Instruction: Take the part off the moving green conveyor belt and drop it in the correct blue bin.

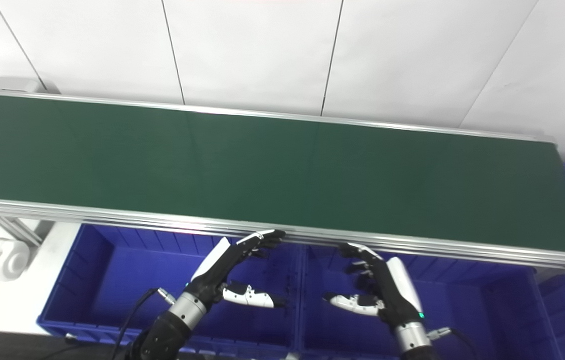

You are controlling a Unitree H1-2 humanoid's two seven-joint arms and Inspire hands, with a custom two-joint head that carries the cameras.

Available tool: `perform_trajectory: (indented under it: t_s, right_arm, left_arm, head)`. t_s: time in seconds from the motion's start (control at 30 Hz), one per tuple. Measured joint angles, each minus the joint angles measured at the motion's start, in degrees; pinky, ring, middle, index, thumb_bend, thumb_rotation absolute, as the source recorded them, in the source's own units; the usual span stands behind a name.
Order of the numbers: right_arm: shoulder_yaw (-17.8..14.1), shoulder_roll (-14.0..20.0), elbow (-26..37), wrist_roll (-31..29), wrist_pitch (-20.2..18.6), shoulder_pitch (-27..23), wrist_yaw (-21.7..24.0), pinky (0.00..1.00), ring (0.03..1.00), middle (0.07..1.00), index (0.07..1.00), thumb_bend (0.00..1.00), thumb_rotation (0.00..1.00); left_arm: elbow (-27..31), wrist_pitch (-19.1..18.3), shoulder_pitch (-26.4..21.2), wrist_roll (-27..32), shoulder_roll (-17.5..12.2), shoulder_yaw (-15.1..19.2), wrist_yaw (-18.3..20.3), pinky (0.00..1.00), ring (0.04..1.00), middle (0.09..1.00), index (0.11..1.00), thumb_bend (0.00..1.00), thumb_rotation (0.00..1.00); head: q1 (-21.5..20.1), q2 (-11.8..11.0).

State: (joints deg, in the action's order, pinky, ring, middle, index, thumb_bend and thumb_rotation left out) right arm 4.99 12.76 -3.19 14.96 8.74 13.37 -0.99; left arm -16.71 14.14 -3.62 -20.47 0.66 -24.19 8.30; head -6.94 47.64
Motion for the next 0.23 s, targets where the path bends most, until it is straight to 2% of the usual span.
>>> perform_trajectory:
  t_s: [0.13, 0.23]
  right_arm:
    - [-0.4, 0.0, 0.0, -1.8, 0.4, 0.2, 0.3, 0.61, 0.733, 0.803, 0.8, 0.63, 0.31]
    - [-0.7, -0.4, 0.0, -2.7, 0.4, 0.3, 0.4, 0.63, 0.732, 0.782, 0.782, 0.65, 0.32]
  left_arm:
    - [1.8, -2.1, 0.2, 0.0, -0.4, 0.1, 0.9, 0.77, 0.839, 0.86, 0.855, 0.75, 0.3]
    - [2.5, -2.3, 0.4, 0.0, -0.5, 0.3, 1.0, 0.77, 0.84, 0.861, 0.858, 0.75, 0.29]
  head:
    - [-0.5, 0.5]
    - [-0.4, 0.7]
